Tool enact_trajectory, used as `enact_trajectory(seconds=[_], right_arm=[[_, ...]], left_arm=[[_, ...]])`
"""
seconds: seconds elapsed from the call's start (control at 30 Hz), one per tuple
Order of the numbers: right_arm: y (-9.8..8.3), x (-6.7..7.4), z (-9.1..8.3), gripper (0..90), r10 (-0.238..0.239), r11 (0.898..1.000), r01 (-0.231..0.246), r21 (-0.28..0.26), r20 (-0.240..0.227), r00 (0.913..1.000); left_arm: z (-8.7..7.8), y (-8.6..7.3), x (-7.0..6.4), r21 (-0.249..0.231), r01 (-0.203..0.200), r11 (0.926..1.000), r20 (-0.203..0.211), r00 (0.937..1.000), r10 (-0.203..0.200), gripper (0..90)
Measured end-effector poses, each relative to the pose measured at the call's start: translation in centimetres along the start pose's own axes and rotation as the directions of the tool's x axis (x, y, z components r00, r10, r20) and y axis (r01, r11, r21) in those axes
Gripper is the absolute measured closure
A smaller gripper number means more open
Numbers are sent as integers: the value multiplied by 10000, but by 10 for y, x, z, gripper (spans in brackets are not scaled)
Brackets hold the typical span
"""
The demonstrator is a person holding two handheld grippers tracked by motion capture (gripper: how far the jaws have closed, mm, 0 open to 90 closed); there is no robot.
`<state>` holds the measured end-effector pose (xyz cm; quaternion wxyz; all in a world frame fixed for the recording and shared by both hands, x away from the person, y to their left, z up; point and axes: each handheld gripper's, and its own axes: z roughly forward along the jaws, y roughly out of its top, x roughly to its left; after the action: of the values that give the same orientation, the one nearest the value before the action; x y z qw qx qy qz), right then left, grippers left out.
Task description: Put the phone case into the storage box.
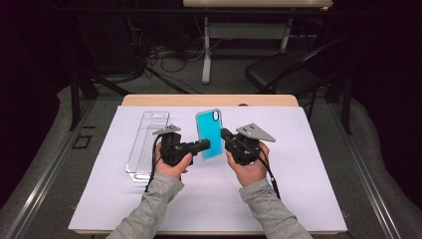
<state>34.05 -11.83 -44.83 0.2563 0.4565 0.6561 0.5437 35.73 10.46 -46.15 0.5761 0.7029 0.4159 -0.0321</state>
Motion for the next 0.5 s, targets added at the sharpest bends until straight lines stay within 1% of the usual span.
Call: enact_trajectory(seconds=[0.5], right_arm=[[0, 0, 0, 879, 30, 10000, -30, 22, -36, 10000]], left_arm=[[-1, 0, 0, 34, 77, 10000, 144, 9999, -77, 811]])
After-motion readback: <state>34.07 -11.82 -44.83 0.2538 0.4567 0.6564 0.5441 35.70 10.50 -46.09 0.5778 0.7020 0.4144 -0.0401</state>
